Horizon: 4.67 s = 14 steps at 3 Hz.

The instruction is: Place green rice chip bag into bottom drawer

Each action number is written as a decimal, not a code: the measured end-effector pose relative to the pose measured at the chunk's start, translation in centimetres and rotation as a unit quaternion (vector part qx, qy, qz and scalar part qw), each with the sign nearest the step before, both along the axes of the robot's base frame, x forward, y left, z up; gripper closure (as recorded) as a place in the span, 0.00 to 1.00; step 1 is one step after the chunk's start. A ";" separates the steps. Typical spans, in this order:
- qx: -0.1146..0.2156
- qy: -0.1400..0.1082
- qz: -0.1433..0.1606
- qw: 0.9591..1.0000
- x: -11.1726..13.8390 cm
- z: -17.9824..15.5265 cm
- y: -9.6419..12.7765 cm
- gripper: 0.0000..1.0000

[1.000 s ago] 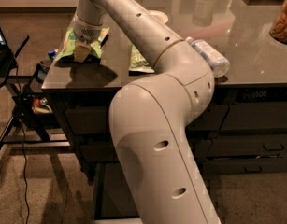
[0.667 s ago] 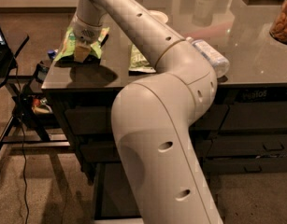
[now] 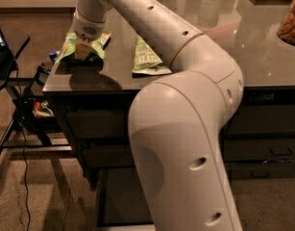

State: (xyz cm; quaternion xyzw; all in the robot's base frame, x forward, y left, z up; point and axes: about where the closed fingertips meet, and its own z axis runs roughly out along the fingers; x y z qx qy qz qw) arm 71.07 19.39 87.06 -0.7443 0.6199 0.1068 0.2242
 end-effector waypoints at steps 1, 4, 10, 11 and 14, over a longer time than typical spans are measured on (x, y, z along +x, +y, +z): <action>0.001 -0.021 0.003 1.000 -1.1 1.4 -0.2 1.00; 0.025 -0.080 0.023 0.996 -6.3 4.4 -0.3 1.00; 0.036 -0.039 -0.084 0.995 -23.4 5.7 -5.1 1.00; 0.038 -0.021 -0.111 0.993 -26.8 4.9 -6.2 1.00; 0.046 0.015 -0.169 0.984 -32.9 2.9 -7.1 1.00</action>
Offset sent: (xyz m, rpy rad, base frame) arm -0.0404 -0.0069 0.0464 0.0202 -0.1249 -0.0003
